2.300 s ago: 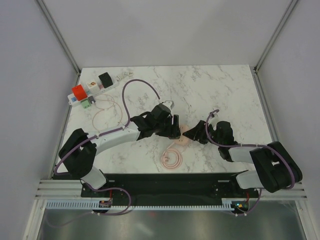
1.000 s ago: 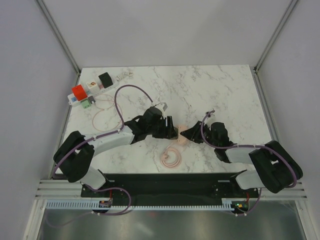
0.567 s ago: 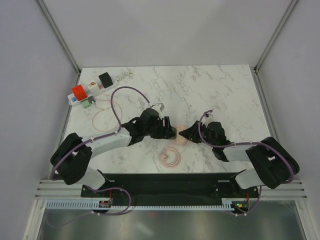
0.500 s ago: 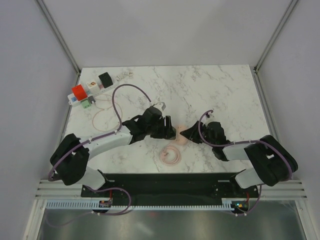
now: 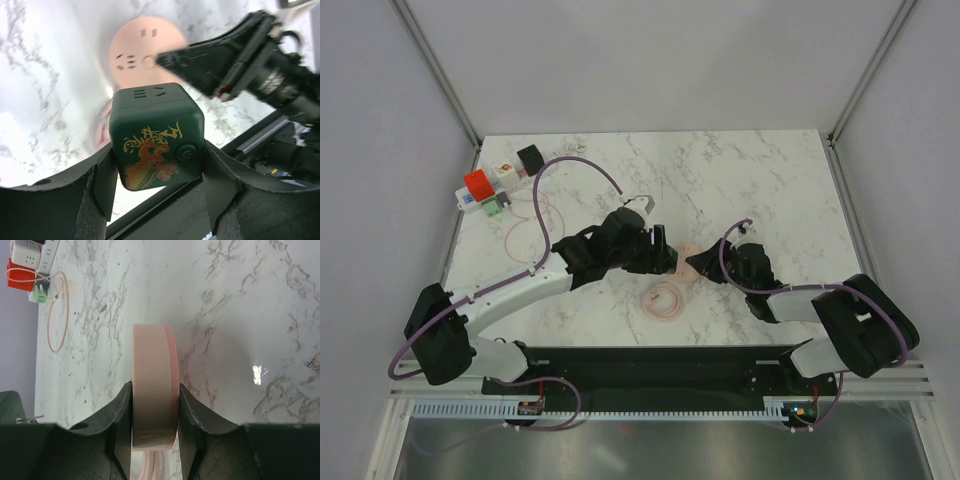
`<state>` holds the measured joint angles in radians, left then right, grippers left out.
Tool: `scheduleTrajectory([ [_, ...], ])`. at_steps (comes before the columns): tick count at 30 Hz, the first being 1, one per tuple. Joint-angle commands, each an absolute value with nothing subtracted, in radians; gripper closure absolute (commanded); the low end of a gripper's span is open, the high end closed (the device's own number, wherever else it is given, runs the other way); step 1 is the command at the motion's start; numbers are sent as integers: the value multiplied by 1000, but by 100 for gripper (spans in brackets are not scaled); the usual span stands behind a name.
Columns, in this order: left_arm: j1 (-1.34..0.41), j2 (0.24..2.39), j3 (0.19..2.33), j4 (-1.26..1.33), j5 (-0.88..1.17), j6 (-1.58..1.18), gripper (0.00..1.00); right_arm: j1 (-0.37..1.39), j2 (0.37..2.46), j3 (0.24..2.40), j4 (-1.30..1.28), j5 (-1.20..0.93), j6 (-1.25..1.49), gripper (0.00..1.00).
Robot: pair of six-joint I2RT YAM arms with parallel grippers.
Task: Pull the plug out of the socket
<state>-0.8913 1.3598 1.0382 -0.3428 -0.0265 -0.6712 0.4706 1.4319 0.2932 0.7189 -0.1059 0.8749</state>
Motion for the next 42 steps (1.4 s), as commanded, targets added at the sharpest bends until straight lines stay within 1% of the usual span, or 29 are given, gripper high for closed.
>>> scheduleTrajectory([
  [1, -862, 1292, 987, -414, -77, -672, 98, 457, 1428, 253, 589, 3, 747, 100],
  [7, -787, 1229, 879, -463, -75, -713, 98, 407, 1408, 285, 557, 2, 724, 100],
  [10, -779, 1177, 850, -459, -90, -724, 98, 342, 1423, 345, 511, -24, 712, 100],
  [13, -778, 1173, 841, -457, -77, -719, 98, 259, 1476, 423, 518, -54, 712, 100],
  [18, -776, 1196, 808, -399, -32, -726, 98, 164, 1713, 656, 574, -116, 715, 100],
  [19, -776, 1201, 799, -391, -19, -724, 98, 149, 1800, 752, 575, -130, 712, 100],
  [21, -776, 1209, 793, -380, -8, -724, 98, 144, 1885, 851, 568, -167, 690, 100],
  [22, -776, 1210, 792, -356, -5, -724, 98, 143, 1951, 950, 531, -172, 680, 100],
  [23, -776, 1215, 792, -342, 21, -721, 98, 143, 1983, 998, 506, -170, 669, 100],
  [24, -776, 1223, 790, -333, 35, -718, 98, 143, 2011, 1041, 486, -167, 645, 98],
  [25, -776, 1241, 796, -318, 58, -719, 98, 141, 2057, 1125, 442, -166, 634, 94],
  [26, -776, 1255, 799, -310, 67, -719, 98, 140, 2080, 1165, 411, -166, 623, 90],
  [27, -776, 1265, 801, -295, 84, -721, 98, 140, 2100, 1205, 379, -166, 592, 81],
  [28, -776, 1296, 808, -273, 115, -722, 98, 140, 2140, 1288, 306, -172, 577, 76],
  [29, -776, 1313, 814, -259, 132, -721, 98, 140, 2157, 1327, 258, -172, 559, 70],
  [30, -776, 1330, 824, -249, 150, -716, 98, 140, 2169, 1360, 214, -172, 542, 59],
  [31, -776, 1360, 834, -232, 202, -706, 98, 138, 2178, 1393, 159, -185, 514, 55],
  [32, -776, 1371, 834, -169, 231, -704, 98, 137, 2174, 1394, 140, -192, 506, 50],
  [33, -776, 1384, 830, -140, 259, -703, 98, 132, 2163, 1387, 129, -193, 499, 41],
  [34, -776, 1393, 827, -103, 305, -710, 98, 127, 2120, 1353, 115, -192, 488, 36],
  [35, -776, 1422, 827, -47, 323, -716, 98, 126, 2097, 1333, 106, -174, 480, 26],
  [38, -779, 1506, 847, 26, 402, -748, 98, 115, 1975, 1280, 11, -122, 442, 21],
  [39, -782, 1526, 862, 75, 438, -761, 98, 114, 1895, 1257, 3, -104, 436, 15],
  [41, -802, 1598, 885, 119, 468, -791, 98, 114, 1817, 1184, -46, -53, 419, 13],
  [42, -811, 1630, 922, 147, 485, -807, 98, 115, 1745, 1151, -96, -25, 413, 13],
])
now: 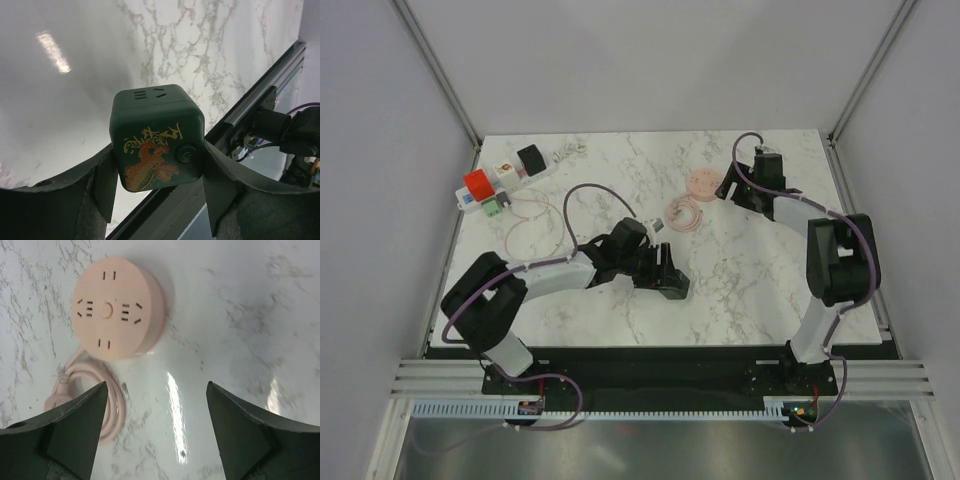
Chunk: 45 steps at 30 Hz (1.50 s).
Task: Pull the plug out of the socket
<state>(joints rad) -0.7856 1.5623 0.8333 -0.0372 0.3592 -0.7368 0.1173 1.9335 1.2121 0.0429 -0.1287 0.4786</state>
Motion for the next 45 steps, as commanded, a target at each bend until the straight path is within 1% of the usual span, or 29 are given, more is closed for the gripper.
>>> scheduleTrajectory([
  [1, -836, 1659, 945, 158, 495, -814, 98, 115, 1711, 1132, -118, -6, 410, 12],
  [2, -848, 1687, 971, 167, 506, -822, 98, 114, 1674, 1109, -133, 20, 402, 9],
  [4, -880, 1778, 1041, 212, 534, -854, 98, 112, 1562, 1030, -156, 60, 393, 8],
  [5, -888, 1807, 1063, 228, 544, -867, 98, 110, 1524, 1002, -164, 75, 393, 2],
  [6, -899, 1853, 1098, 250, 554, -879, 98, 106, 1450, 946, -167, 75, 390, 2],
  [9, -936, 1919, 1190, 296, 580, -925, 98, 95, 1329, 858, -176, 52, 387, 2],
  [12, -974, 2005, 1288, 301, 587, -974, 98, 84, 1232, 798, -196, 40, 388, 2],
  [13, -989, 2041, 1310, 301, 588, -988, 96, 77, 1209, 784, -198, 29, 390, 2],
  [16, -1011, 2098, 1383, 295, 583, -1017, 86, 60, 1131, 743, -213, 2, 400, 2],
  [17, -1012, 2132, 1413, 281, 578, -1020, 80, 54, 1114, 735, -216, 2, 402, 2],
  [19, -1015, 2158, 1437, 265, 565, -1028, 72, 49, 1075, 721, -222, 2, 399, 2],
  [21, -1015, 2181, 1457, 239, 546, -1026, 51, 43, 1057, 722, -250, 2, 388, 2],
  [22, -1017, 2184, 1463, 226, 539, -1020, 50, 40, 1054, 724, -259, 3, 387, 2],
  [23, -1017, 2186, 1477, 195, 520, -1013, 42, 38, 1043, 726, -267, -24, 387, 2],
  [25, -1019, 2181, 1486, 167, 502, -988, 35, 34, 1034, 721, -276, -29, 383, 2],
  [28, -1019, 2171, 1499, 114, 466, -957, 29, 32, 1017, 718, -282, -43, 382, 2],
  [29, -1019, 2168, 1505, 91, 454, -948, 24, 32, 1011, 719, -285, -49, 382, 2],
  [30, -1020, 2166, 1508, 84, 451, -945, 22, 32, 1009, 719, -290, -51, 383, 2],
  [31, -1019, 2164, 1505, 80, 449, -942, 14, 32, 1005, 719, -291, -52, 383, 2],
  [33, -1020, 2161, 1508, 60, 449, -936, 7, 31, 997, 721, -295, -58, 383, 2],
  [34, -1020, 2161, 1508, 54, 449, -931, 2, 32, 996, 721, -295, -60, 383, 2],
  [39, -1014, 2096, 1468, 6, 378, -864, 0, 31, 977, 721, -305, -75, 383, 2],
  [45, -982, 1918, 1387, -121, 256, -752, 0, 31, 966, 712, -313, -95, 385, 2],
])
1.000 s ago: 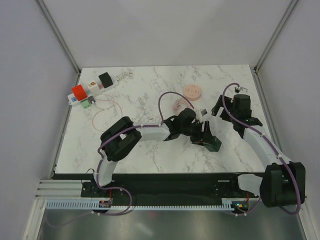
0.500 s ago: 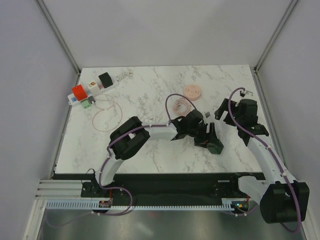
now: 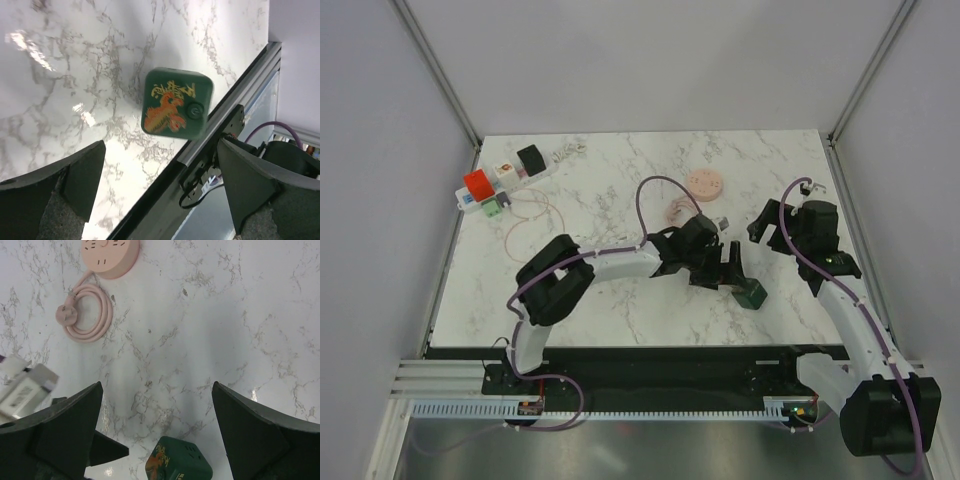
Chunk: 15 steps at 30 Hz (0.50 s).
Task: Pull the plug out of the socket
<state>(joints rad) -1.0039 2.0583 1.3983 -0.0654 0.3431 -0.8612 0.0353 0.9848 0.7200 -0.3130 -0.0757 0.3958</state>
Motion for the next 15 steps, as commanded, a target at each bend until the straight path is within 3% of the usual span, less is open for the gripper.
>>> scheduleTrajectory([
  [1, -976, 1898, 1378, -132, 249, -738, 0, 31, 966, 710, -313, -98, 388, 2],
  [8, -885, 1708, 1301, -247, 209, -637, 0, 32, 951, 701, -318, -112, 379, 2],
  [15, -551, 1595, 1347, -362, 241, -456, 0, 31, 943, 681, -321, -156, 354, 2],
])
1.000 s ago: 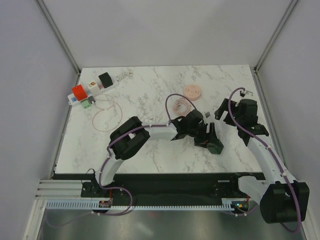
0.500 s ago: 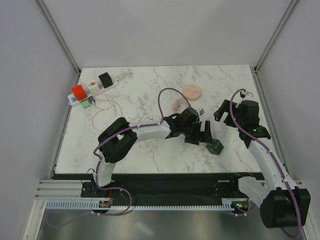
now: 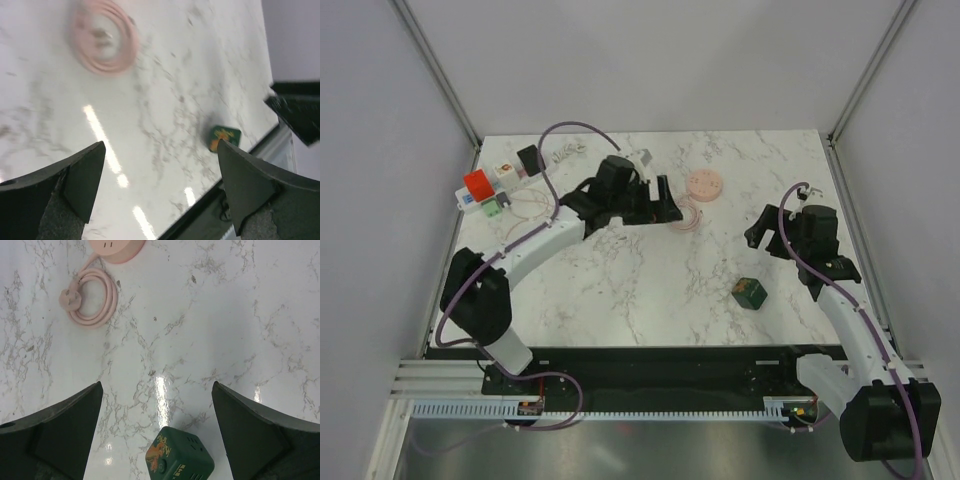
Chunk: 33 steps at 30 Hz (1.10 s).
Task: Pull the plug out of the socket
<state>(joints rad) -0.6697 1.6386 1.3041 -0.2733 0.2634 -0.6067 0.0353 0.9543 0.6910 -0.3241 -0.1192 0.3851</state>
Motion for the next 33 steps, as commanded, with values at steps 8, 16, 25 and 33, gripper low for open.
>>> scheduleTrajectory([
  [8, -361, 1758, 1650, -472, 9, -258, 4, 32, 979, 687, -316, -198, 345, 2],
  [16, -131, 1825, 1655, -497, 101, -370, 17, 32, 973, 664, -281, -270, 357, 2],
  [25, 93, 1638, 1456, -465, 47, -399, 9, 61, 960, 607, -210, -365, 376, 2],
  [33, 254, 1608, 1407, -463, 12, -428, 19, 107, 980, 627, -190, -414, 376, 2],
])
